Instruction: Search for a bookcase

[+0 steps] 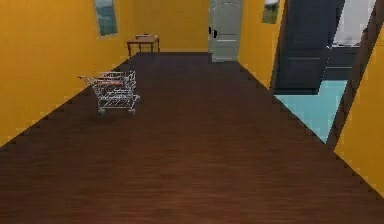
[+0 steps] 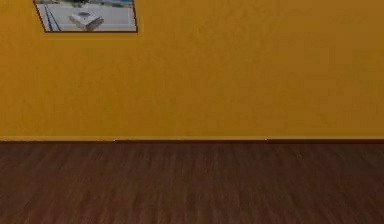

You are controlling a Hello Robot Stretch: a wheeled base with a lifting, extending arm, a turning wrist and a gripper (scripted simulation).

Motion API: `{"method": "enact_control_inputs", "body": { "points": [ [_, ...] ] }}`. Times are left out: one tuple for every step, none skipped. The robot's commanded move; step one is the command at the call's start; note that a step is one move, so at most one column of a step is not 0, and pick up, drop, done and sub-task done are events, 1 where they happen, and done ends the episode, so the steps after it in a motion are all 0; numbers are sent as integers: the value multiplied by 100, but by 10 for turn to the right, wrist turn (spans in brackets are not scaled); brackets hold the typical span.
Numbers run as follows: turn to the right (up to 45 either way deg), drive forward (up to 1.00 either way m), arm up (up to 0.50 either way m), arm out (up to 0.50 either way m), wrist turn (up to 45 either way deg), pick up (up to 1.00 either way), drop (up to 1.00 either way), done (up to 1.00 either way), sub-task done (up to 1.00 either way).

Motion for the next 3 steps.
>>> {"method": "enact_control_inputs", "body": {
  "points": [
    [0,100,0,0,0,0,0,0,0],
    [0,100,0,0,0,0,0,0,0],
    [0,100,0,0,0,0,0,0,0]
  ]
}}
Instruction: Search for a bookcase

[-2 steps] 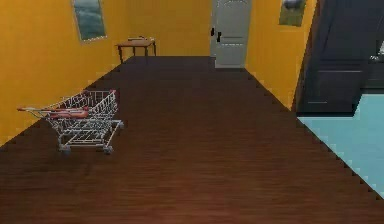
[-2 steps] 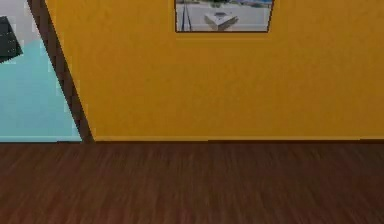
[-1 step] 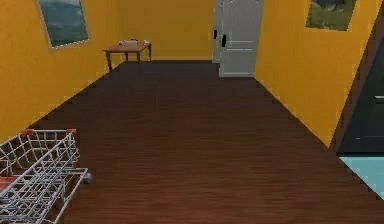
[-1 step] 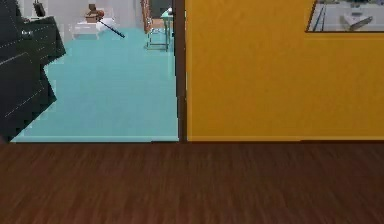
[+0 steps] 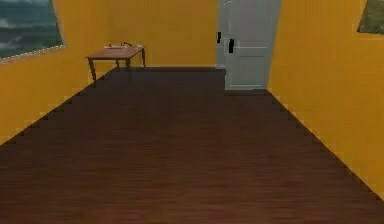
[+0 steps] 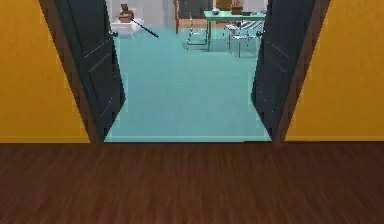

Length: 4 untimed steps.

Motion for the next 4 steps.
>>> {"method": "enact_control_inputs", "body": {
  "points": [
    [0,100,0,0,0,0,0,0,0],
    [0,100,0,0,0,0,0,0,0],
    [0,100,0,0,0,0,0,0,0],
    [30,0,0,0,0,0,0,0,0]
  ]
}}
